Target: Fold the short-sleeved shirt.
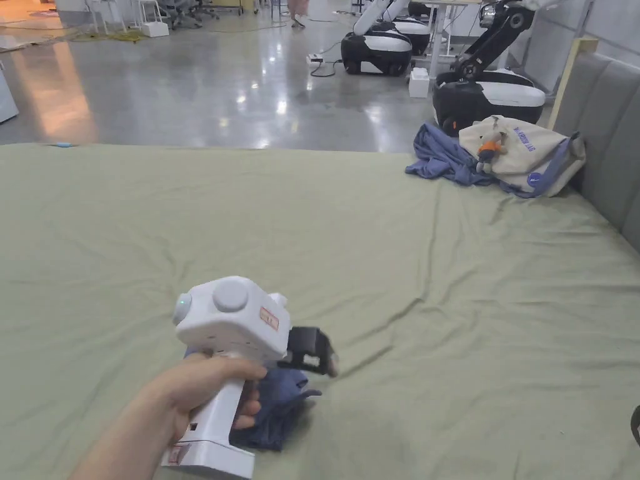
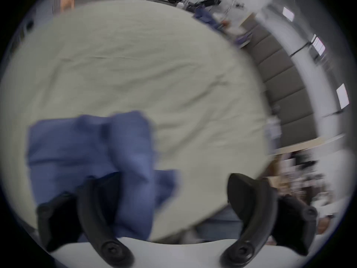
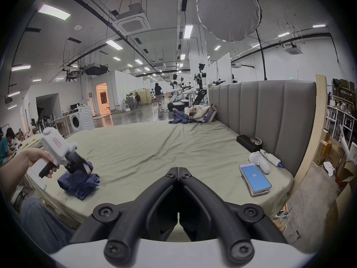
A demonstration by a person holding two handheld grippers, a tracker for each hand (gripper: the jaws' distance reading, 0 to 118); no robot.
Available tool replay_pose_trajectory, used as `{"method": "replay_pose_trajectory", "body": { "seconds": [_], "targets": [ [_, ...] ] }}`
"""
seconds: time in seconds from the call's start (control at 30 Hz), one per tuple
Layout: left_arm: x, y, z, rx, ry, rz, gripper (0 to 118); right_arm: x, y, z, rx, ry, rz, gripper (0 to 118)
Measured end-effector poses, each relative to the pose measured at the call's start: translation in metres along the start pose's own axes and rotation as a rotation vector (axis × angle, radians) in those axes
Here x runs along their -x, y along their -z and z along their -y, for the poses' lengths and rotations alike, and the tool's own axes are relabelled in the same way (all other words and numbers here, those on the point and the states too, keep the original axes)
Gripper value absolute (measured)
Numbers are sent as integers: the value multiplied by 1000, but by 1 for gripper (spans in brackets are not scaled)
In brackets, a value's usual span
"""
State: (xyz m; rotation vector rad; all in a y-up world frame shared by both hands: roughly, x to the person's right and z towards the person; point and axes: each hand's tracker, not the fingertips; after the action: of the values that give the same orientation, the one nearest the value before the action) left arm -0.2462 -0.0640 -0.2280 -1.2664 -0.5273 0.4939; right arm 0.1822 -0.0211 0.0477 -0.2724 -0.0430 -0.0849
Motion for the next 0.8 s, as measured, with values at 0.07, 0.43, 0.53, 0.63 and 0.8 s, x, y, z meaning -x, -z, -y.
{"method": "replay_pose_trajectory", "body": {
  "seconds": [0.07, 0.43, 0.53, 0.63, 0.8],
  "targets": [
    [-10, -23, 7, -34, -44, 195, 117, 1, 0, 1, 1, 6, -2, 1],
    [19, -67, 95, -363, 419, -814, 7, 21, 1, 1, -6, -31, -60, 1],
    [28, -13, 104, -343, 453, -796, 2, 26, 4, 3, 5, -37, -68, 2],
    [29, 33, 115, -342, 524, -846, 2, 27, 4, 3, 10, -30, -69, 1],
    [38, 33, 90, -268, 388, -896, 2, 25, -1, -1, 8, -34, -70, 2]
  ]
}}
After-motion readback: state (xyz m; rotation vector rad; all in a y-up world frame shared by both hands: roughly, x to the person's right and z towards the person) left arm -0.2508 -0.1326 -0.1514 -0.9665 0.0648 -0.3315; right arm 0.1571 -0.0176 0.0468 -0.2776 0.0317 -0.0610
